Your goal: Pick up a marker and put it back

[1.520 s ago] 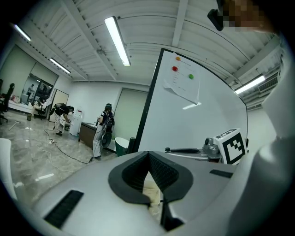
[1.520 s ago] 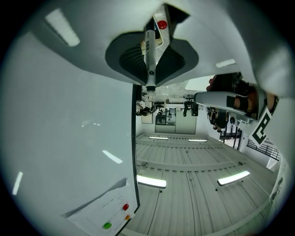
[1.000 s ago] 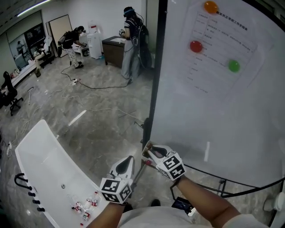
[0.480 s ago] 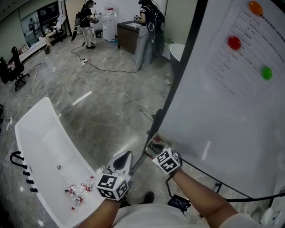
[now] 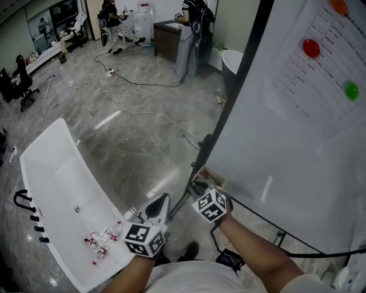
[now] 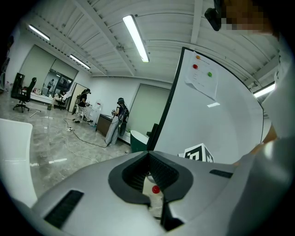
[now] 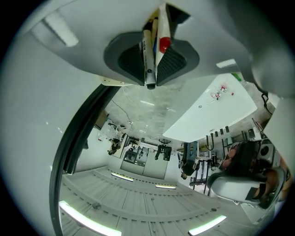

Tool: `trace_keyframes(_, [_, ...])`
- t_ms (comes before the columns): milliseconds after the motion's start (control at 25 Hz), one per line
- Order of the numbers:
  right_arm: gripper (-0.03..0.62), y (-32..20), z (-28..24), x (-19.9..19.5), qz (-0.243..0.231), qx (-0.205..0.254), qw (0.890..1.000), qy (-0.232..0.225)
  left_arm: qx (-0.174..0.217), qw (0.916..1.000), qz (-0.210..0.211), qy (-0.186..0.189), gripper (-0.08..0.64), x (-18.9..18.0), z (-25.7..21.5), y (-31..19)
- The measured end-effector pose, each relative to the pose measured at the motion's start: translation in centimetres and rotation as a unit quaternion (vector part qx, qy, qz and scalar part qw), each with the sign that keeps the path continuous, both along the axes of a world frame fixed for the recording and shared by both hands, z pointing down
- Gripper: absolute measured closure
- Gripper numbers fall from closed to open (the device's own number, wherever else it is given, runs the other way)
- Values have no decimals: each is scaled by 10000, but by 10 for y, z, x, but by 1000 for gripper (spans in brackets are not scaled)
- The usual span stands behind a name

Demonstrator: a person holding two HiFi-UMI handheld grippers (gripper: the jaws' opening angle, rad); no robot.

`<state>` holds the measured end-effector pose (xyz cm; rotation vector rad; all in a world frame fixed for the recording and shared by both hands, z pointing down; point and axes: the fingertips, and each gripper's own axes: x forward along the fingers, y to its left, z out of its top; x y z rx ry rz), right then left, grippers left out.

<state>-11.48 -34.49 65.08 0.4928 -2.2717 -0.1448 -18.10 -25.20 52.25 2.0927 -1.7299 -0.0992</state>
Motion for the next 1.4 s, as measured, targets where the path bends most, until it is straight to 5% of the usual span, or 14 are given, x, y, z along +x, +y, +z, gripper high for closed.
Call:
trace_keyframes(320, [528,8,-82,6,305,267,9915,-1236,152,9997,170,-135,555,10,-17,1])
trace_keyframes(560, [560,37,-180,24,635,299,9617,-2649,427,9980,377,-290,555,23,-47,-6])
trace_keyframes(760, [589,64,-227,48,894,402,9360,-3381,641,9954,576,-410,555,38,-69,-16])
trace_keyframes(1400, [591,64,-226,67,1413,467,9251,-3494,866,9898,1013,-499,555,63,-90,-22])
